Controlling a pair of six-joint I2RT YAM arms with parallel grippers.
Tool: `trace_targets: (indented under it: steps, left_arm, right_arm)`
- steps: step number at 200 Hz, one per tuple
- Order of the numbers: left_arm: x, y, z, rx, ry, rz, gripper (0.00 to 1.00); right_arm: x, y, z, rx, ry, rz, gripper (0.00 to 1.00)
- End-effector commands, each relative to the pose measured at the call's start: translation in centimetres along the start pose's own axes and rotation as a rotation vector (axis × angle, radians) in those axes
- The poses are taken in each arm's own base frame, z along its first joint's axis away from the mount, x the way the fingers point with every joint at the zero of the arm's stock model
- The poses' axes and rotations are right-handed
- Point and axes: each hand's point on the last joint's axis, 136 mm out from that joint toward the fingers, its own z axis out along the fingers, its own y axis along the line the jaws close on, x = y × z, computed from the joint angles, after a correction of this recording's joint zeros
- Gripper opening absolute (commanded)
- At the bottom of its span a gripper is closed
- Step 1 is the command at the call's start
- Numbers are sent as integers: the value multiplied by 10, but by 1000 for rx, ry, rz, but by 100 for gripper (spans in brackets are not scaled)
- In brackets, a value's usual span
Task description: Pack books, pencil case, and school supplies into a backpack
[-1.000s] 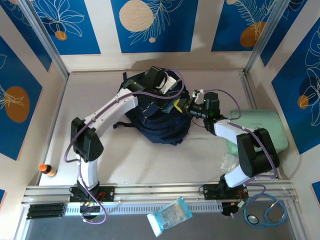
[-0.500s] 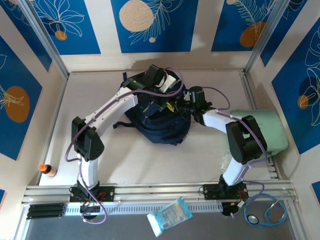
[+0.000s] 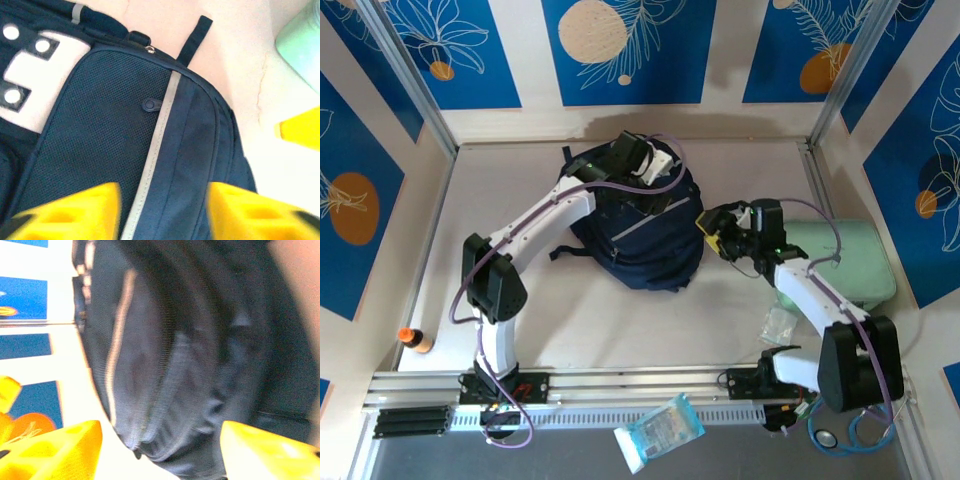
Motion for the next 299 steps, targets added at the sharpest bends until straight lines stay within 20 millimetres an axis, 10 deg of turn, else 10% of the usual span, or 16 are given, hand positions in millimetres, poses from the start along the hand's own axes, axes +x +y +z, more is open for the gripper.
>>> trace_targets:
  steps: [1, 44, 100, 192, 299]
  left_arm:
    - [11, -8, -8, 68, -9, -53, 65]
    - [55, 0, -21, 72, -39, -146, 87]
    - [129, 90, -24, -156, 5, -621, 84]
    - [119, 98, 19, -64, 13, -814, 42]
    - [133, 102, 44, -55, 76, -927, 36]
  right_arm:
    - [15, -31, -13, 122, 29, -57, 69]
    - [16, -19, -22, 145, 20, -150, 79]
    - [31, 7, -11, 158, 47, -249, 81]
    - [53, 27, 3, 132, 90, -295, 80]
    - [70, 35, 9, 143, 103, -355, 78]
